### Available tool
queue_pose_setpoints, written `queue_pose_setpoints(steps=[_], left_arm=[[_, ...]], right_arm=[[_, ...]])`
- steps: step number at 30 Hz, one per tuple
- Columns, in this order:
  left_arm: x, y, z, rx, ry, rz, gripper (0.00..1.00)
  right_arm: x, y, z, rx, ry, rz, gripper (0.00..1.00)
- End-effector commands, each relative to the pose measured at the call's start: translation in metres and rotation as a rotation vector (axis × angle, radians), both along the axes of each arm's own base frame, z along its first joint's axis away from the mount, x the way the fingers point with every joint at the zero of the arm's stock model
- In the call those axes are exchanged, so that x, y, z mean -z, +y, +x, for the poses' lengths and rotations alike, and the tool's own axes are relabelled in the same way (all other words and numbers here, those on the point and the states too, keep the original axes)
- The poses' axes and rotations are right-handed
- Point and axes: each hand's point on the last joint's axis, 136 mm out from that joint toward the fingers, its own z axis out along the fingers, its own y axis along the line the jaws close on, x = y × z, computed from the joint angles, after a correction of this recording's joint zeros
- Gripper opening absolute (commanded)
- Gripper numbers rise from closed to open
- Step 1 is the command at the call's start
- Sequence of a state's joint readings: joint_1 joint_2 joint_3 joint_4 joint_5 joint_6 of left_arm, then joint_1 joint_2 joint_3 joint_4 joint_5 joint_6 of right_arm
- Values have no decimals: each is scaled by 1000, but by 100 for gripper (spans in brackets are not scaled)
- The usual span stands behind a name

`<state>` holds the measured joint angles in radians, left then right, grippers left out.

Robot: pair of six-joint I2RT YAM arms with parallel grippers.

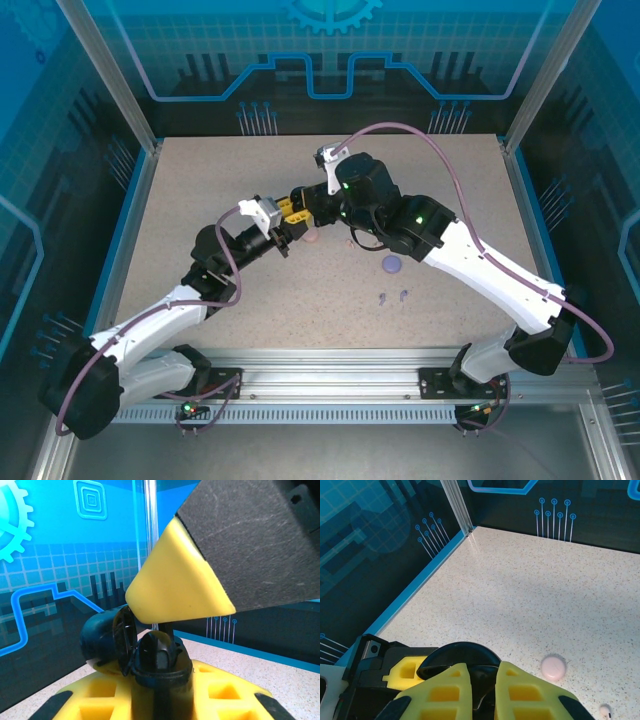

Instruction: Insert the wireless bluetooth earbuds into the charging case

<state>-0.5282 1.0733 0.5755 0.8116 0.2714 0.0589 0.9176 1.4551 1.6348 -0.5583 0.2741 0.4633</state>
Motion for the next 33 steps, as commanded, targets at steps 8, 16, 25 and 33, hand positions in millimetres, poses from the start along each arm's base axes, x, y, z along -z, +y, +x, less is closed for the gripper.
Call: queue_pose_setpoints(steps=[8,16,25,33], left_arm=[[-19,-1,-5,6,-66,-12,0],[-18,-1,-3,3,-68,-6,0],[-16,-2,-3,4,-62,-7,0],[-13,-4,-3,18,-53,2,0]], right_arm=[[11,7,-8,-63,46,6,13],[6,8,-9,-64,40,8,21],[-53,-12,-4,-5,-53,115,56],[-75,-38,26,68,-17,176,62]])
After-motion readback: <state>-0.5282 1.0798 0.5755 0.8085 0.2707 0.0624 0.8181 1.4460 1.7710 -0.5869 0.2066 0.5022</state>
